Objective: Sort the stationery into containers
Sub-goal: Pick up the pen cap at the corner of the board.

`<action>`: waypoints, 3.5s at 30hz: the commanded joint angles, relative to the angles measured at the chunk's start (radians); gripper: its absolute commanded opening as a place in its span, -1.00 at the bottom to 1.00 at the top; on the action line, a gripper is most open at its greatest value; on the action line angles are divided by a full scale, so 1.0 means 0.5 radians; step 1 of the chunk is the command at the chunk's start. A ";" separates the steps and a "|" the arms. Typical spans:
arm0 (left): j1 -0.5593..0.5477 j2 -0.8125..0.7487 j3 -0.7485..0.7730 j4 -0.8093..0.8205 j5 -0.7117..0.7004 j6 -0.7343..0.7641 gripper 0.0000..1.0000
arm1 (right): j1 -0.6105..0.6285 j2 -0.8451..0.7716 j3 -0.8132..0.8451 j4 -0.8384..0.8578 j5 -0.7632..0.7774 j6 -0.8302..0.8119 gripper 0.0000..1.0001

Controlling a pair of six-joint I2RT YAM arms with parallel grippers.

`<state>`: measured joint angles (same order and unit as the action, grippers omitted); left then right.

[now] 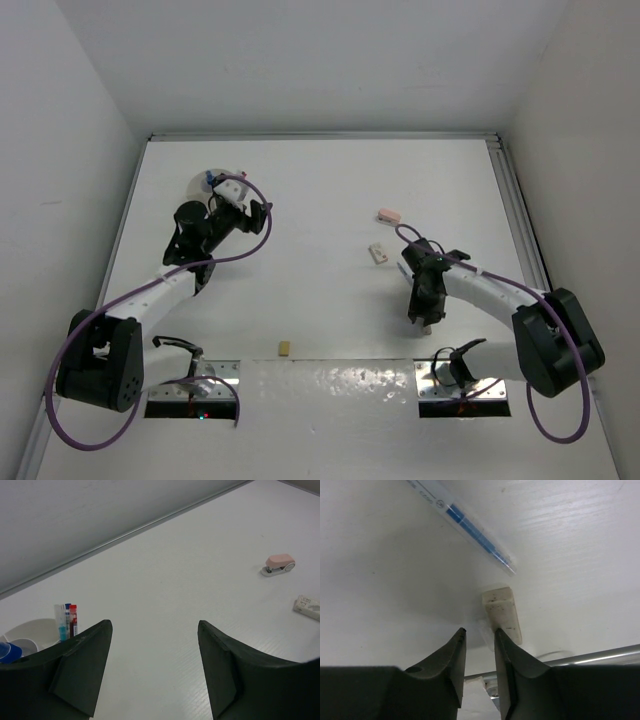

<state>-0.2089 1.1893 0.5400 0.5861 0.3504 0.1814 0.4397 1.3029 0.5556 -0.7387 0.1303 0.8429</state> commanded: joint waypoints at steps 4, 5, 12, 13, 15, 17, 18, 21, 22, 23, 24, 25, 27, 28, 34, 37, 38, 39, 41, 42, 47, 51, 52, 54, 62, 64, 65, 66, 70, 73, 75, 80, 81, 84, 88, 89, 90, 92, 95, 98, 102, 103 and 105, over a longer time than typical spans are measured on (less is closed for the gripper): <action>-0.018 -0.047 -0.012 0.079 -0.023 -0.025 0.34 | -0.014 0.011 -0.071 0.014 -0.015 0.008 -0.60; -0.018 -0.047 -0.012 0.079 -0.023 -0.025 0.34 | -0.014 0.005 -0.077 0.005 -0.018 0.017 -0.60; -0.018 -0.047 -0.025 0.104 -0.023 -0.028 0.34 | 0.029 -0.066 -0.059 -0.084 0.022 0.057 -0.55; -0.018 -0.044 -0.031 0.107 -0.023 -0.034 0.35 | 0.044 -0.056 -0.044 -0.099 0.043 0.060 -0.54; -0.015 -0.044 -0.034 0.110 -0.017 -0.035 0.35 | 0.090 -0.038 0.002 -0.139 0.065 0.063 -0.53; -0.015 -0.044 -0.037 0.113 -0.017 -0.035 0.35 | 0.111 -0.029 0.048 -0.170 0.095 0.069 -0.54; -0.015 -0.047 -0.037 0.113 -0.017 -0.038 0.35 | 0.124 -0.029 0.061 -0.176 0.104 0.078 -0.54; -0.015 -0.050 -0.040 0.116 -0.020 -0.035 0.35 | 0.161 -0.013 0.110 -0.198 0.129 0.097 -0.55; -0.018 -0.050 -0.043 0.116 -0.020 -0.038 0.35 | 0.173 -0.007 0.131 -0.213 0.135 0.103 -0.55; -0.018 -0.050 -0.043 0.116 -0.017 -0.038 0.35 | 0.185 0.002 0.137 -0.210 0.141 0.103 -0.55; -0.015 -0.056 -0.043 0.116 -0.020 -0.035 0.35 | 0.185 0.005 0.137 -0.207 0.141 0.103 -0.55; -0.015 -0.053 -0.046 0.116 -0.020 -0.035 0.35 | 0.188 0.005 0.125 -0.192 0.135 0.103 -0.55; -0.015 -0.056 -0.046 0.116 -0.026 -0.035 0.35 | 0.173 0.008 0.095 -0.152 0.135 0.097 -0.54; -0.018 -0.056 -0.043 0.119 -0.026 -0.035 0.35 | 0.167 0.011 0.082 -0.143 0.138 0.091 -0.54; -0.015 -0.065 -0.046 0.110 -0.050 -0.035 0.35 | 0.103 0.060 0.042 -0.063 0.108 0.008 -0.55; -0.018 -0.071 -0.043 0.107 -0.053 -0.044 0.35 | 0.078 0.094 0.030 -0.017 0.083 -0.020 -0.55; -0.015 -0.068 -0.043 0.107 -0.056 -0.044 0.35 | 0.075 0.109 0.027 -0.011 0.074 -0.023 -0.55; -0.018 -0.071 -0.043 0.107 -0.056 -0.041 0.35 | 0.075 0.121 0.012 0.008 0.059 -0.023 -0.56; -0.018 -0.074 -0.040 0.098 -0.069 -0.035 0.35 | 0.072 0.128 -0.013 0.032 0.043 -0.020 -0.58; -0.018 -0.071 -0.037 0.098 -0.072 -0.038 0.35 | 0.075 0.128 -0.034 0.054 0.028 -0.014 -0.60; -0.015 -0.062 -0.037 0.104 -0.069 -0.035 0.35 | 0.142 0.134 -0.034 0.014 0.052 0.029 -0.66; -0.018 -0.050 -0.034 0.119 -0.060 -0.041 0.36 | 0.231 0.149 0.088 -0.108 0.157 0.032 -0.47; -0.018 -0.050 -0.034 0.122 -0.057 -0.038 0.36 | 0.250 0.152 0.110 -0.115 0.178 0.032 -0.47; -0.018 -0.047 -0.037 0.122 -0.053 -0.038 0.36 | 0.292 0.158 0.174 -0.151 0.233 0.029 -0.53; -0.015 -0.050 -0.040 0.119 -0.056 -0.038 0.37 | 0.317 0.195 0.245 -0.182 0.289 0.026 -0.56; -0.015 -0.053 -0.040 0.119 -0.063 -0.035 0.37 | 0.314 0.189 0.227 -0.176 0.283 0.023 -0.55; -0.015 -0.056 -0.040 0.119 -0.063 -0.035 0.37 | 0.305 0.189 0.217 -0.167 0.279 0.023 -0.54; -0.018 -0.056 -0.043 0.119 -0.066 -0.035 0.37 | 0.296 0.192 0.205 -0.161 0.273 0.023 -0.54; -0.015 -0.059 -0.043 0.116 -0.072 -0.035 0.37 | 0.247 0.183 0.101 -0.084 0.191 0.029 -0.55; -0.015 -0.062 -0.043 0.107 -0.078 -0.035 0.37 | 0.244 0.189 0.024 -0.041 0.163 0.029 -0.57; -0.018 -0.065 -0.040 0.104 -0.078 -0.035 0.37 | 0.244 0.186 -0.001 -0.017 0.154 0.032 -0.58; -0.015 -0.065 -0.034 0.101 -0.078 -0.035 0.37 | 0.231 0.183 -0.065 0.057 0.114 0.029 -0.66; -0.015 -0.065 -0.034 0.101 -0.078 -0.035 0.37 | 0.231 0.183 -0.074 0.066 0.089 0.020 -0.69; -0.018 -0.065 -0.034 0.098 -0.078 -0.034 0.37 | 0.237 0.168 -0.077 0.112 0.046 -0.023 -1.00; -0.015 -0.074 -0.028 0.098 -0.032 -0.059 0.37 | 0.289 0.082 0.060 0.161 0.092 -0.255 -1.00; -0.015 -0.090 -0.025 0.101 0.001 -0.068 0.37 | 0.326 0.024 0.106 0.204 0.107 -0.423 -1.00; -0.012 -0.090 -0.028 0.101 0.105 -0.093 0.37 | 0.339 -0.004 0.158 0.244 0.117 -0.525 -1.00; -0.009 -0.117 -0.025 0.104 0.328 -0.126 0.38 | 0.378 -0.099 0.312 0.448 0.050 -0.828 -1.00; -0.012 -0.142 -0.009 0.125 0.670 -0.270 0.39 | 0.385 -0.185 0.416 0.939 -0.244 -1.218 -1.00; -0.009 -0.148 0.040 0.171 0.986 -0.451 0.39 | 0.394 -0.146 0.481 1.461 -0.554 -1.519 -1.00; -0.012 -0.176 0.181 0.184 1.244 -0.593 0.26 | 0.397 0.041 0.677 1.802 -0.809 -1.762 -1.00; -0.009 -0.179 0.208 0.178 1.266 -0.590 0.20 | 0.397 0.075 0.729 1.815 -0.858 -1.781 -1.00; -0.009 -0.188 0.276 0.159 1.321 -0.590 0.02 | 0.406 0.146 0.803 1.910 -1.036 -1.817 -1.00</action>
<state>-0.2089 1.1332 0.6064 0.6098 0.8837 -0.0673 0.6327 1.3384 0.8967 0.0456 -0.2153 0.0490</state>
